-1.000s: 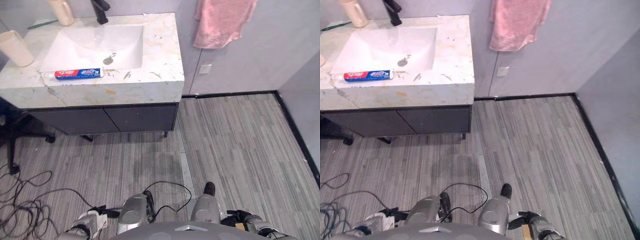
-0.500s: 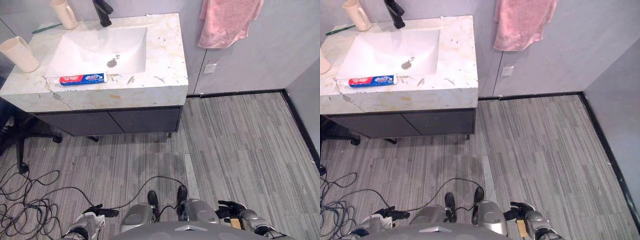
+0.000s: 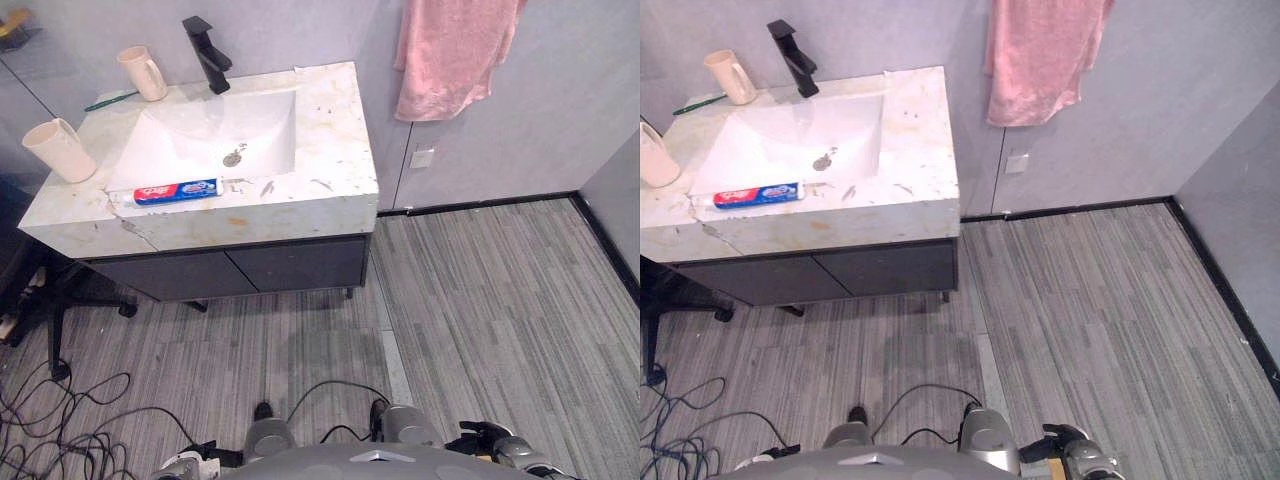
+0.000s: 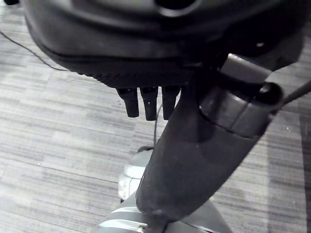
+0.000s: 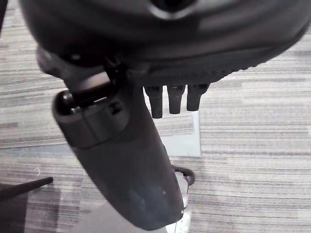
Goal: Organize the bathroom.
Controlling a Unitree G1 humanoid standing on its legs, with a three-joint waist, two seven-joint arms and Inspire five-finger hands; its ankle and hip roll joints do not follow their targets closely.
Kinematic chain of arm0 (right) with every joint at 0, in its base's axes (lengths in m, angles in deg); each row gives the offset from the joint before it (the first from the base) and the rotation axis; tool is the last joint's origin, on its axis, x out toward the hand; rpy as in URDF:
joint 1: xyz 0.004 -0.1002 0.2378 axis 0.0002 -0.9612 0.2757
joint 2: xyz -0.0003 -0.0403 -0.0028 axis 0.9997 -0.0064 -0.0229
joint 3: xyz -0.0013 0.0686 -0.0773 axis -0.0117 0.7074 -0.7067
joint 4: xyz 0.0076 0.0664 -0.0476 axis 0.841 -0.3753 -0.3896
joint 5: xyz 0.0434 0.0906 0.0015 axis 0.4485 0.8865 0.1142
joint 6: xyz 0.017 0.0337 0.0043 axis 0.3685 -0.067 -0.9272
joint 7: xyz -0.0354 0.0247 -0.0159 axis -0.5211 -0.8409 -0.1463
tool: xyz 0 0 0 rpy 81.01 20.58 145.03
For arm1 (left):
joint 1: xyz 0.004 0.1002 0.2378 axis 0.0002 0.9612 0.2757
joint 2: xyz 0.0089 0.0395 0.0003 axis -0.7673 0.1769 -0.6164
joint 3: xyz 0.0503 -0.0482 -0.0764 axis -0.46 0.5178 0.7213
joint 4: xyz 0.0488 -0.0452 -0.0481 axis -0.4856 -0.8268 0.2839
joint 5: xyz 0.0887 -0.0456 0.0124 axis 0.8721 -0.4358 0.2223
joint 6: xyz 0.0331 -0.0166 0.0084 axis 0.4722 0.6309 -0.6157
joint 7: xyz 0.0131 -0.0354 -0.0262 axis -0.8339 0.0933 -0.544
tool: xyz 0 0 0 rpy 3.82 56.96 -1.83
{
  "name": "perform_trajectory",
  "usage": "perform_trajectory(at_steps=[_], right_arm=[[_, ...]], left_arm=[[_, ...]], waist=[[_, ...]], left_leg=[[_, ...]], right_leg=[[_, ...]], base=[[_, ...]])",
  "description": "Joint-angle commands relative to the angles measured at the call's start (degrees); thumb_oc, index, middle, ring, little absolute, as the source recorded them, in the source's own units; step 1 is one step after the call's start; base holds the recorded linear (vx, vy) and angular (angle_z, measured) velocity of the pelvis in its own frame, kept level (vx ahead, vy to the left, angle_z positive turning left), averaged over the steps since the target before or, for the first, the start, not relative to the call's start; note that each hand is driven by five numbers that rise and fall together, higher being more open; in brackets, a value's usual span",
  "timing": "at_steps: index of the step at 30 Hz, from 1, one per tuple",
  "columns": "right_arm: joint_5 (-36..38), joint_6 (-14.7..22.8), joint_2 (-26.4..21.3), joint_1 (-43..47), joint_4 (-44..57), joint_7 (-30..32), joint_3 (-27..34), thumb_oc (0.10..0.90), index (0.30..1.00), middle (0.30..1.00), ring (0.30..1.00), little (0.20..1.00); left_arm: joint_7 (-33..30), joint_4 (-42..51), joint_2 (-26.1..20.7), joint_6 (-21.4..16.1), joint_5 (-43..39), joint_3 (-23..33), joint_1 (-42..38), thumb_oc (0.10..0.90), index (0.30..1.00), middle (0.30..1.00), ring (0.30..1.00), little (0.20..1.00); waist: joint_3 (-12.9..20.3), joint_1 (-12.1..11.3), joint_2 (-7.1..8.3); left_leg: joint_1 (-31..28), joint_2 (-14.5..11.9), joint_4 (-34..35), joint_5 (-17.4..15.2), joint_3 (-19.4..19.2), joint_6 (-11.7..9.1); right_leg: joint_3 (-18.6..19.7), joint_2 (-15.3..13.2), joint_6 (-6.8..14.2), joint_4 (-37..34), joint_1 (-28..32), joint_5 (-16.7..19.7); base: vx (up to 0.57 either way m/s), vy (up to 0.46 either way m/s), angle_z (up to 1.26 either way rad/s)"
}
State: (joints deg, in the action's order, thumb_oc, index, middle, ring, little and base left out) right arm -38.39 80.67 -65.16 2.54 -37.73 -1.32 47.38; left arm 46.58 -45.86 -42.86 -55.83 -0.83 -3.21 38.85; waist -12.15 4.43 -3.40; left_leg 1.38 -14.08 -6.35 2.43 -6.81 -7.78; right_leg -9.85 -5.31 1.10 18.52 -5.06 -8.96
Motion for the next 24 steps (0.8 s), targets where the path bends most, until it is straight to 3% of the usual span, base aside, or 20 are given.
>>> perform_trajectory(at_steps=[1,5,6,8,10,11,12,14,16,21,24], right_arm=[[0.1,1.6,0.2,1.3,2.0,-0.1,0.3,0.800,0.900,0.900,0.900,0.900],[0.8,1.2,-0.3,1.7,4.0,-0.3,0.0,0.800,0.900,0.900,0.900,0.900],[0.3,1.6,-0.7,1.8,4.7,0.2,0.4,0.800,0.900,0.900,0.900,0.900],[-0.2,1.6,-0.9,1.7,4.7,0.4,0.9,0.800,0.900,0.900,0.900,0.900],[-2.5,2.0,-1.0,1.8,4.3,-0.2,1.4,0.800,0.900,0.900,0.900,0.900],[-3.5,2.1,-1.0,1.8,4.2,-0.6,1.4,0.800,0.900,0.900,0.900,0.900],[-3.7,1.7,-1.1,2.3,4.6,-1.1,0.8,0.800,0.900,0.900,0.900,0.900],[-2.4,1.5,-1.2,2.1,4.6,-1.0,0.5,0.800,0.900,0.900,0.900,0.900],[-2.3,1.1,-0.9,2.2,4.0,-1.4,0.5,0.800,0.900,0.900,0.900,0.900],[-0.2,1.5,-1.3,1.7,3.4,-0.9,0.1,0.800,0.900,0.900,0.900,0.900],[-0.2,1.1,-1.3,-0.2,5.0,0.0,0.0,0.800,0.900,0.900,0.900,0.900]], left_arm=[[-0.3,4.4,-3.0,-0.2,1.0,1.2,-2.9,0.800,0.900,0.900,0.900,0.900],[-1.7,5.5,-3.7,-0.1,0.1,1.6,-2.7,0.800,0.900,0.900,0.900,0.900],[-2.7,6.0,-4.4,-0.5,0.3,3.0,-1.4,0.800,0.900,0.900,0.900,0.900],[-2.5,6.0,-4.8,-0.1,0.9,3.8,-0.8,0.800,0.900,0.900,0.900,0.900],[-1.8,5.7,-5.8,0.1,1.8,5.1,0.5,0.800,0.900,0.900,0.900,0.900],[-1.5,5.5,-6.1,0.1,2.3,5.5,1.0,0.800,0.900,0.900,0.900,0.900],[-1.6,5.8,-6.4,0.2,3.2,5.9,1.7,0.800,0.900,0.900,0.900,0.900],[-1.5,5.7,-6.6,-0.7,2.5,4.3,0.8,0.800,0.900,0.900,0.900,0.900],[-1.4,6.4,-7.0,-1.3,1.5,3.0,-0.3,0.800,0.900,0.900,0.900,0.900],[-1.9,8.4,-5.3,-0.9,-0.5,3.6,-1.3,0.800,0.900,0.900,0.900,0.900],[-3.6,8.0,-4.4,-2.3,-4.6,4.8,-1.3,0.800,0.900,0.900,0.900,0.900]], waist=[[-3.0,0.1,0.47],[-3.3,-0.2,1.02],[-3.0,-1.3,1.76],[-2.7,-2.0,2.03],[-2.5,-3.6,2.56],[-2.4,-4.0,2.61],[-2.5,-3.8,2.92],[-2.0,-1.9,3.98],[-1.9,-1.9,4.82],[-0.5,-1.7,4.32],[0.7,-1.1,4.34]], left_leg=[[1.2,2.9,-6.0,-5.2,1.4,4.0],[1.4,4.4,-7.6,-7.5,2.1,4.6],[1.5,6.0,-9.3,-9.6,2.4,5.6],[1.3,6.8,-9.7,-10.4,2.2,6.2],[0.1,8.2,-9.2,-11.4,-0.6,7.4],[-0.5,8.1,-8.8,-11.5,-2.0,7.7],[-1.6,8.3,-8.0,-11.3,-2.8,7.7],[-1.0,10.2,-7.3,-11.6,0.2,7.9],[-0.3,11.2,-7.0,-11.8,1.5,8.5],[-0.2,10.0,-4.9,-8.8,1.8,7.2],[-0.7,9.0,-3.9,-7.6,1.5,6.7]], right_leg=[[3.4,-9.6,6.2,-2.2,0.0,3.2],[4.2,-10.9,7.6,-3.6,0.6,4.5],[4.6,-12.7,8.2,-5.7,2.2,6.8],[4.3,-13.8,8.2,-6.2,2.7,8.1],[1.4,-16.7,8.4,-3.4,1.4,13.2],[0.0,-16.8,8.5,-2.4,1.0,13.2],[0.4,-13.5,8.5,-4.2,0.1,12.0],[6.3,-8.4,8.9,-10.2,-2.7,13.2],[4.8,-7.0,8.6,-13.4,-2.5,13.5],[4.4,-2.7,5.5,-14.6,0.6,10.4],[3.5,-2.1,4.7,-15.9,2.0,9.9]], base=[[0.05,0.274,0.10],[0.04,0.144,-0.02],[0.16,0.386,-0.18],[0.11,0.209,-0.24],[0.10,0.133,-0.53],[0.13,0.072,-0.49],[0.10,-0.052,-0.63],[0.10,-0.145,-0.75],[0.06,-0.150,0.26],[0.04,-0.067,0.73],[0.10,-0.016,0.14]])
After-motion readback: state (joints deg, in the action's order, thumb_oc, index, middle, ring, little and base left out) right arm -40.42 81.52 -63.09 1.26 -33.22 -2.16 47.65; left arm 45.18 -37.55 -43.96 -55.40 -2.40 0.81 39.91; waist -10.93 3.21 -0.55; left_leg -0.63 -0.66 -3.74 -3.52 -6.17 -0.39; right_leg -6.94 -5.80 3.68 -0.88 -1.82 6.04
